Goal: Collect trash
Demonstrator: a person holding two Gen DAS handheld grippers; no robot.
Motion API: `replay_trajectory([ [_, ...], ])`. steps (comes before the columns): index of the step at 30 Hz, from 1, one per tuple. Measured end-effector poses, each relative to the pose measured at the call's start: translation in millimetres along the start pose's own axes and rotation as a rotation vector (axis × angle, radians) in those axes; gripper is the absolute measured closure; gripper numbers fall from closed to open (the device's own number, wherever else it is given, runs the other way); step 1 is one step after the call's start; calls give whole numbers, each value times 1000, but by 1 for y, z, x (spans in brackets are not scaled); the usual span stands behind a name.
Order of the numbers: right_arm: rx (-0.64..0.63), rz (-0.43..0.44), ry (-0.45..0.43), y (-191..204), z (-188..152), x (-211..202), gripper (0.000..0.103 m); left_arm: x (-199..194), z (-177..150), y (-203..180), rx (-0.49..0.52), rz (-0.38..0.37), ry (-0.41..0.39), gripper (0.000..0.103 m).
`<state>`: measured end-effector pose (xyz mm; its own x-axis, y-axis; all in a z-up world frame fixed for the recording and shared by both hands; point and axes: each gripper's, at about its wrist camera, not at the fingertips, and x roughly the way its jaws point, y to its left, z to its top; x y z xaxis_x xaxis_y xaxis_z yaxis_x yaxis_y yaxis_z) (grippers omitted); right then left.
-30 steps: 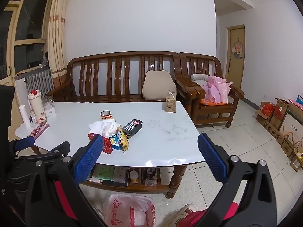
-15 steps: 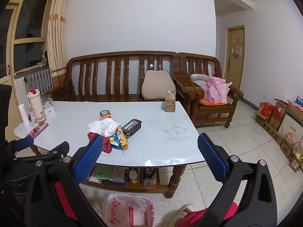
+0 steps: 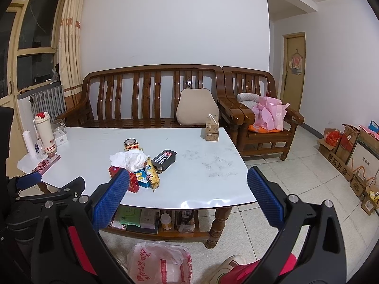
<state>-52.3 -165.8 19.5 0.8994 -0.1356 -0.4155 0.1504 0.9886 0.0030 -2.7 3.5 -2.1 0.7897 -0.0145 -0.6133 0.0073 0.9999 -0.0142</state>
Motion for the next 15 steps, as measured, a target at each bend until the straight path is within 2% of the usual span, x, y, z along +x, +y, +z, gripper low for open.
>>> replay_trajectory([
  [15, 2, 2, 1, -1, 0, 1, 6, 0, -1, 3, -5, -9, 15, 7],
])
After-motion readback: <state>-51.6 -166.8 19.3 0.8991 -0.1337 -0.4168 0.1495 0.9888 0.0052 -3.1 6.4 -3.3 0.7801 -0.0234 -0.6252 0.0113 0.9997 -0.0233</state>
